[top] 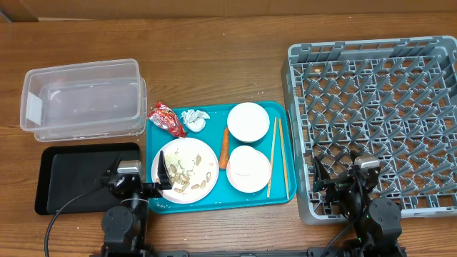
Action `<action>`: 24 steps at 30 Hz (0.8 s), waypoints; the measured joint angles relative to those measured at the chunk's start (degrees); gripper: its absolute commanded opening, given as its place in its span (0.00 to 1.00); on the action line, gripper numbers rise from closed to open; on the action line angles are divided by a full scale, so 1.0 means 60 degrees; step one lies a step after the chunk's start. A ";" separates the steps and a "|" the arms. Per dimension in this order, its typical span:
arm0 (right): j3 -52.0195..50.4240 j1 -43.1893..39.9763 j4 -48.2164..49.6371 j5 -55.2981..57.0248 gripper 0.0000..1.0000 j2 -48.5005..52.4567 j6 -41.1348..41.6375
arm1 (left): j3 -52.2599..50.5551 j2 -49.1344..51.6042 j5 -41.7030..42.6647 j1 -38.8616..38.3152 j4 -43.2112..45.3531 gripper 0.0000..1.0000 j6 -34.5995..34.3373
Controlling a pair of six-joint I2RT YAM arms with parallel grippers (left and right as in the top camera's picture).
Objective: Sort waste into correct bins and load items into the dishwasher
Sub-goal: 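Reach the left gripper toward the white bowl on the teal tray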
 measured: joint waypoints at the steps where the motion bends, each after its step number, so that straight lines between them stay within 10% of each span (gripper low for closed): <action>1: 0.0000 -0.0004 -0.0007 0.0000 1.00 0.0000 -0.0007 | 0.0000 0.0000 0.0000 0.0000 0.0000 1.00 0.0000; 17: 0.0113 -0.0004 0.0729 -0.1916 1.00 0.0000 0.0586 | 0.0062 0.0000 0.3038 0.0000 0.1337 1.00 -0.2142; 24: 0.3810 -0.0004 -0.1829 -0.1934 1.00 0.1075 0.1180 | 0.4266 0.1537 0.3880 0.0000 -0.2317 1.00 -0.2098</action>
